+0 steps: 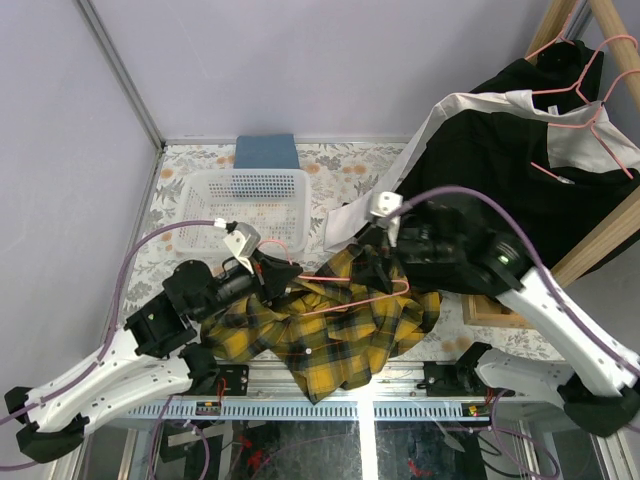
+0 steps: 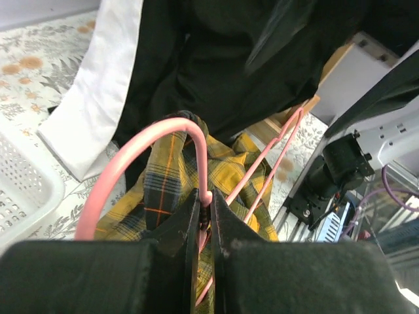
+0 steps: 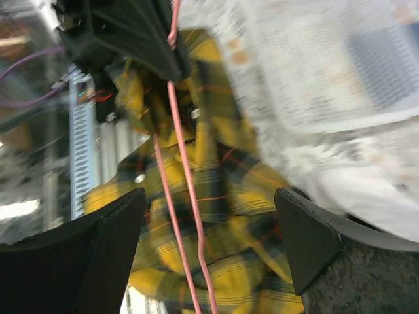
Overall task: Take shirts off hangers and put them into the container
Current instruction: Remove the shirt from the hanger.
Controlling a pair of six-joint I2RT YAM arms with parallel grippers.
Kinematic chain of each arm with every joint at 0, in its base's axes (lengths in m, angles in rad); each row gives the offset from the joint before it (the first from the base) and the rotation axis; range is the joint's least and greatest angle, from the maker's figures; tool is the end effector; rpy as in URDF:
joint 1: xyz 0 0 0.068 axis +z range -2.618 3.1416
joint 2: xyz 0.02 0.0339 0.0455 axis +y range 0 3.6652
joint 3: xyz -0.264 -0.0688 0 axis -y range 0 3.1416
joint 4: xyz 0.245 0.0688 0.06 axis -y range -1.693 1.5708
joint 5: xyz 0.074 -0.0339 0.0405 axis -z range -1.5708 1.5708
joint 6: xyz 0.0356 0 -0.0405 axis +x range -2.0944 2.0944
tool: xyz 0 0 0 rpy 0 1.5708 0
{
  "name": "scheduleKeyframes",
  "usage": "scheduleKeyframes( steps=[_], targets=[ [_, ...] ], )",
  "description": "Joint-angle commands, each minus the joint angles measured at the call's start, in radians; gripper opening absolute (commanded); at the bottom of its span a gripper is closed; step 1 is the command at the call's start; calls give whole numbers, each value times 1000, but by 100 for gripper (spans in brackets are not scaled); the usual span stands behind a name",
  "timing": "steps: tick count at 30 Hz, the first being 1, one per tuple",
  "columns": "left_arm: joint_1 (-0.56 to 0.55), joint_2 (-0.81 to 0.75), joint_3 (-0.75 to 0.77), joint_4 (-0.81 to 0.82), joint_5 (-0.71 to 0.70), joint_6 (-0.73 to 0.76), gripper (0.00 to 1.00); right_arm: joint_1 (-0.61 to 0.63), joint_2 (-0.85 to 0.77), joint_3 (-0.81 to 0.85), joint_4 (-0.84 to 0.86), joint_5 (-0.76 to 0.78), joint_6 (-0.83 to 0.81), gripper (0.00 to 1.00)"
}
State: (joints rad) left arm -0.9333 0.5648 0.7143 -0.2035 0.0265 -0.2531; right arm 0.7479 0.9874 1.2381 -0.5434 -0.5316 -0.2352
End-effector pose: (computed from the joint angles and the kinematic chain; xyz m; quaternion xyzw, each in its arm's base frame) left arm 0.0824 -0.1129 0.3447 0.2507 0.6813 -0.3924 0.5648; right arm 0.1323 0.1474 0.4225 -0.5037 0.6088 0.3499 0.5032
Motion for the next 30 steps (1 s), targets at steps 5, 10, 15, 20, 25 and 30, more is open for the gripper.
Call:
scheduleKeyframes(
  steps=[5,10,15,20,25,30],
  targets=[
    [4,77,51,67,168,23,0,61,234,-3,-162,-230,26,84],
    [4,125,67,73,199,23,0,71,240,-35,-77,-287,63,65],
    [4,122,47,122,158,-2,9,71,192,-141,68,-289,206,14],
    [3,85,37,146,54,-70,67,71,97,-229,96,-125,315,0],
    [5,-24,-29,270,29,-125,100,71,-47,-269,135,38,403,0],
    [3,-100,-40,313,28,-166,100,71,-157,-241,153,262,457,0]
  ],
)
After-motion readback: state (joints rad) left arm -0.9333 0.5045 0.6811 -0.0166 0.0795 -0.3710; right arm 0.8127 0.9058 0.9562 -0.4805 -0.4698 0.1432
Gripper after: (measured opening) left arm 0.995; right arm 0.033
